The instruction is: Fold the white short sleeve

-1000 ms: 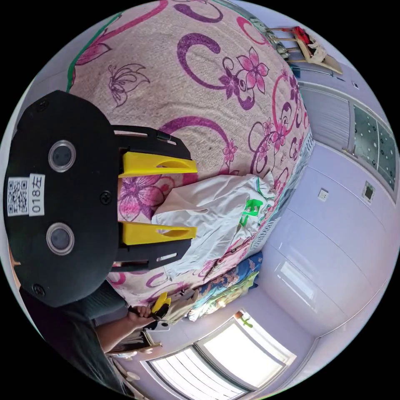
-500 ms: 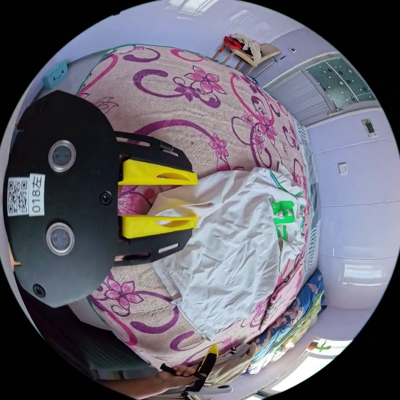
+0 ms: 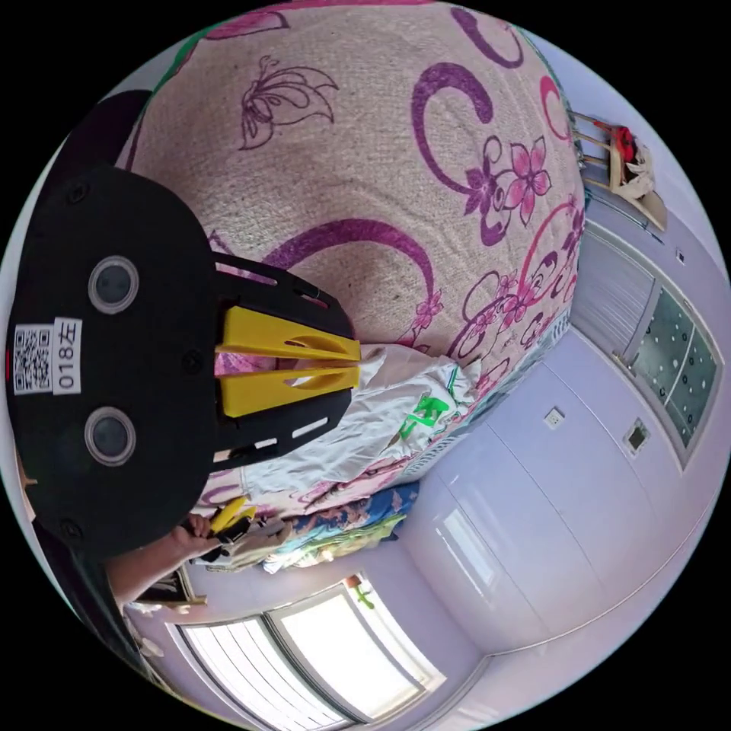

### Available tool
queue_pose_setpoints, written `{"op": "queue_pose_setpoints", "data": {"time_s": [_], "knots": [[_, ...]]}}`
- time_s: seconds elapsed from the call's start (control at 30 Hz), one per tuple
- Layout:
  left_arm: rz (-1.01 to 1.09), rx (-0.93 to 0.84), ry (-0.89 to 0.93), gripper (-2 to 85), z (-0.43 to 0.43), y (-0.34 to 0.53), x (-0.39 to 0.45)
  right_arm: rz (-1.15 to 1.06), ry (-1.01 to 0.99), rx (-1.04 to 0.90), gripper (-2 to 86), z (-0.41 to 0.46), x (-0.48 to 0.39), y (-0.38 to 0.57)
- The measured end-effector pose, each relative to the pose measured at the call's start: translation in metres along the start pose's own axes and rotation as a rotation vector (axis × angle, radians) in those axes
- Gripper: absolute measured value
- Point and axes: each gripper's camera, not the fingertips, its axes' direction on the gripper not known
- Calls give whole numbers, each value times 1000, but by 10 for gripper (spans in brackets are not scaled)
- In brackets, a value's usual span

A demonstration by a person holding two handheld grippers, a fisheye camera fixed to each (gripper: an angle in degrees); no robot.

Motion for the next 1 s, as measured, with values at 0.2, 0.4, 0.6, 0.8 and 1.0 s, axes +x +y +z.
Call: {"op": "queue_pose_setpoints", "data": {"time_s": [0.2, 0.4, 0.6, 0.8, 1.0], "knots": [[-350, 159, 291, -9, 14, 64, -74, 19, -190, -57, 109, 16, 19, -24], [-421, 179, 298, -9, 32, 113, -94, -45, -131, -136, 105, 43, 6, -48], [-415, 182, 303, -9, 40, 131, -92, -69, 29, -253, 40, 77, -15, -71], [-362, 227, 321, -9, 20, 140, -79, -158, 15, -225, 11, 61, -38, -73], [-254, 245, 314, -9, -34, 187, -65, -296, -32, -221, 12, -3, -40, -26]]}}
